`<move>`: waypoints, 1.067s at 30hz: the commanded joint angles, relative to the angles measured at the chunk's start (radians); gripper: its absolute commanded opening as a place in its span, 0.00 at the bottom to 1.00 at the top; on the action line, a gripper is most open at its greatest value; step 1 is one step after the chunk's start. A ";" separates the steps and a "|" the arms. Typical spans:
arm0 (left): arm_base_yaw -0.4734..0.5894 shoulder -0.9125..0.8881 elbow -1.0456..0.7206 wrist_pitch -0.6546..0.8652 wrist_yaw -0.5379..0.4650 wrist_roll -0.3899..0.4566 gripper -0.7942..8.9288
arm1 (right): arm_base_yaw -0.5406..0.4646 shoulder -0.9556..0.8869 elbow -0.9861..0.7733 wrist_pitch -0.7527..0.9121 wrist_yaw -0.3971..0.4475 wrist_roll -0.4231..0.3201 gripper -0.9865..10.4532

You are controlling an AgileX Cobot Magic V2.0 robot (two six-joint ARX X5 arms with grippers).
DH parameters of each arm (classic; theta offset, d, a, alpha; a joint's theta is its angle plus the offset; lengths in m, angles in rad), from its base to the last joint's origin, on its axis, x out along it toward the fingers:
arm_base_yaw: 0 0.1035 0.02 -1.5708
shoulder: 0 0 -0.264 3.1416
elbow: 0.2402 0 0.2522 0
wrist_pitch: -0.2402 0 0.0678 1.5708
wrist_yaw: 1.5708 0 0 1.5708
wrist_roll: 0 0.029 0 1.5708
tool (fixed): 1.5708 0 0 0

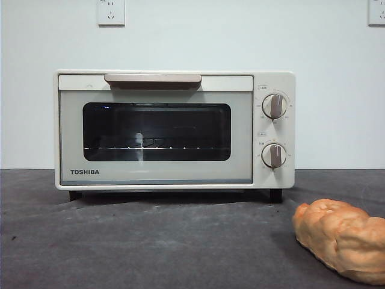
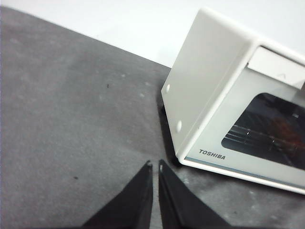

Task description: The left arm flap open the oven, the right arm pick bread and place it into oven, the left arm flap close the oven

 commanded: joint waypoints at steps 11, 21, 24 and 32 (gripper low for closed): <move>0.003 0.010 0.123 -0.094 0.020 -0.162 0.10 | -0.001 -0.001 0.098 0.003 -0.085 0.208 0.09; 0.003 0.154 0.344 -0.213 0.099 -0.030 0.10 | 0.000 0.099 0.332 -0.064 -0.152 0.129 0.09; 0.003 0.221 0.418 -0.251 0.147 0.034 0.10 | 0.000 0.172 0.420 -0.130 -0.187 0.059 0.09; 0.003 0.427 0.639 -0.440 0.277 0.219 0.10 | 0.002 0.410 0.654 -0.364 -0.321 -0.099 0.09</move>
